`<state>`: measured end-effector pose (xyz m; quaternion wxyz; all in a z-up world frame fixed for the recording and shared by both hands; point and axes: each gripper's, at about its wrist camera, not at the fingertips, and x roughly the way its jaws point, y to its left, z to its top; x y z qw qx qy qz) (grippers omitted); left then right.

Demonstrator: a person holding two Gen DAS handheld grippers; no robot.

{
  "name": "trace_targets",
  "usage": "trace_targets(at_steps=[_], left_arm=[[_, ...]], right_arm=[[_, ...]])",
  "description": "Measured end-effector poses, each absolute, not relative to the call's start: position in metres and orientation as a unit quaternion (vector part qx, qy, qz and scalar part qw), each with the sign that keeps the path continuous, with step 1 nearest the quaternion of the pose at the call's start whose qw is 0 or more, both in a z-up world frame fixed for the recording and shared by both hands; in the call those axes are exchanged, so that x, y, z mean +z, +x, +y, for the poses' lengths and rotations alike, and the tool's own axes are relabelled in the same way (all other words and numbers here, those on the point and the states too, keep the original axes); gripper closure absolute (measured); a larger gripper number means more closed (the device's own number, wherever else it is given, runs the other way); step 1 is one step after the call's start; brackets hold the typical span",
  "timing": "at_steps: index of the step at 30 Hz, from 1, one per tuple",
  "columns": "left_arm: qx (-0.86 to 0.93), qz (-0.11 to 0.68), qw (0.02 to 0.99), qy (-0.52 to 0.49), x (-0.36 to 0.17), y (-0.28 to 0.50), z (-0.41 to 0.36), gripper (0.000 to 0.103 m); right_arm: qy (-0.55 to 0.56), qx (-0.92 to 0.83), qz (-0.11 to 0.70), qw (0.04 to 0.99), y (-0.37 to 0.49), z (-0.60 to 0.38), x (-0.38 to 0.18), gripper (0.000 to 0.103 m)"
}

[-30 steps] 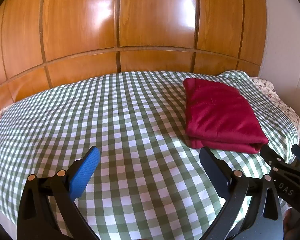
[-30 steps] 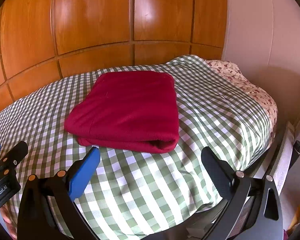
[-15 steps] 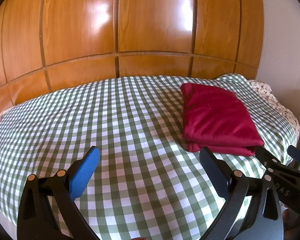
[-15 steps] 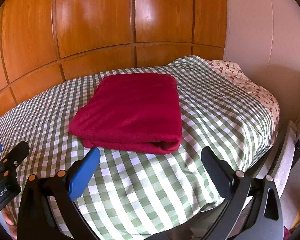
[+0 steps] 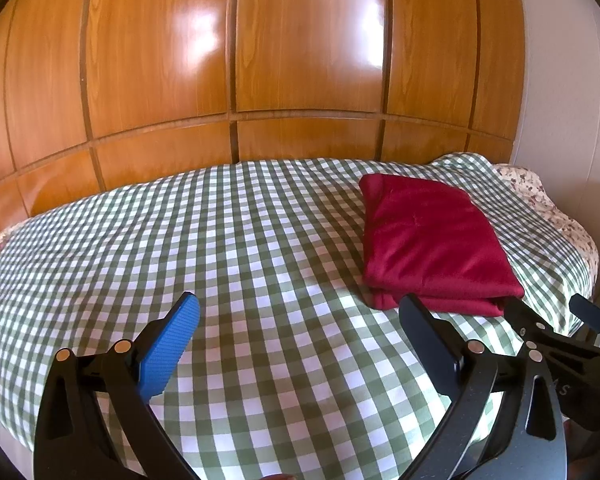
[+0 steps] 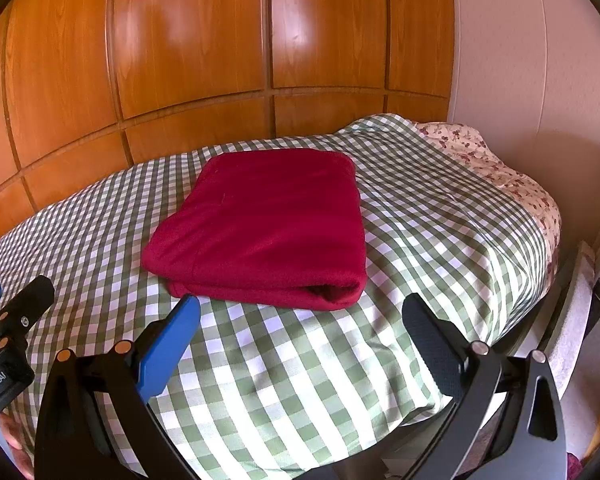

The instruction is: Fold small clothes

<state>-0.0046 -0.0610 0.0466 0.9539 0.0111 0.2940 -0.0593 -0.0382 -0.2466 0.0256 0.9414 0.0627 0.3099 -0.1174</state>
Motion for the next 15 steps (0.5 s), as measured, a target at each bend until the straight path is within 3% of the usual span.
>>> trace_targets(at_steps=[15], left_arm=[[-0.062,0.32,0.945,0.015,0.032,0.005,-0.064,0.004]], right_arm=[[0.064,-0.108,0.316,0.94,-0.031,-0.252,0.022,0.002]])
